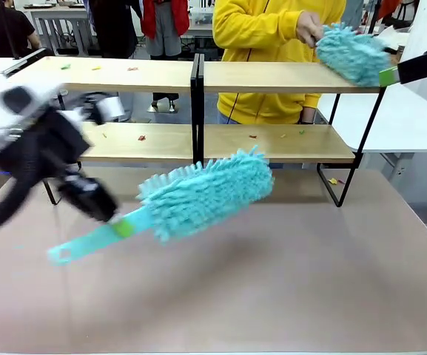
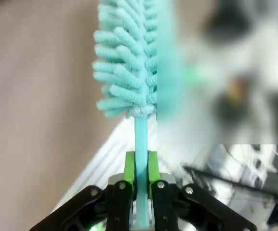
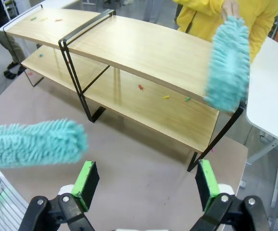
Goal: Clean the shelves.
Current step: Clean another randomly selected level of the Shelf with the Duster.
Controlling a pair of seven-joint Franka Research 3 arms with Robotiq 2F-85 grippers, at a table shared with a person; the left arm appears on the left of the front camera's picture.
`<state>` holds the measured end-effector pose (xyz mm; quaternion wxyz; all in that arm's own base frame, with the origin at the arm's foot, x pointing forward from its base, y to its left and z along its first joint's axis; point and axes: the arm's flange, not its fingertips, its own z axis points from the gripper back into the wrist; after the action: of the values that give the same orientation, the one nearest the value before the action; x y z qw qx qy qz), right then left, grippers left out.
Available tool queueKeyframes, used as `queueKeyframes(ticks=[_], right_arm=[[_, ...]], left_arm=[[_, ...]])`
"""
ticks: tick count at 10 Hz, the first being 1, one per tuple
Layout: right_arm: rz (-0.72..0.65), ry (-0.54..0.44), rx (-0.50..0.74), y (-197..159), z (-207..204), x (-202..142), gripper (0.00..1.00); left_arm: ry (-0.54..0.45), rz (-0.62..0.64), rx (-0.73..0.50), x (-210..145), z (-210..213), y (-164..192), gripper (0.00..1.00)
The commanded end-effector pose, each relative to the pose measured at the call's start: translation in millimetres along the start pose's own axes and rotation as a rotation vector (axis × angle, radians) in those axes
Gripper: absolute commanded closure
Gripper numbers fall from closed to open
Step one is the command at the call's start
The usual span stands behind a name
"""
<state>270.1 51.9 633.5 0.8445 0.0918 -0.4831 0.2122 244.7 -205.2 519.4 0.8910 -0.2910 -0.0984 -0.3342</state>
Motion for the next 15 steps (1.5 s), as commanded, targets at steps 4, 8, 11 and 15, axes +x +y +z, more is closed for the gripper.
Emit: queueKeyframes(ticks=[4,8,11,15], right_arm=[[-0.002,0.003,-0.001,0,0,0,0.0],[-0.002,0.003,-0.001,0,0,0,0.0],[-0.002,0.003,-0.001,0,0,0,0.0],[-0.002,0.003,-0.001,0,0,0,0.0]], left_arm=[[-0.099,0.052,0.084,36,-33,-31,0.88],[-0.21,0.145,0.113,46,-51,-65,0.88],[-0.199,0.26,0.235,89,-71,-85,0.88],[-0.337,0.518,0.384,149,-92,-83,0.88]])
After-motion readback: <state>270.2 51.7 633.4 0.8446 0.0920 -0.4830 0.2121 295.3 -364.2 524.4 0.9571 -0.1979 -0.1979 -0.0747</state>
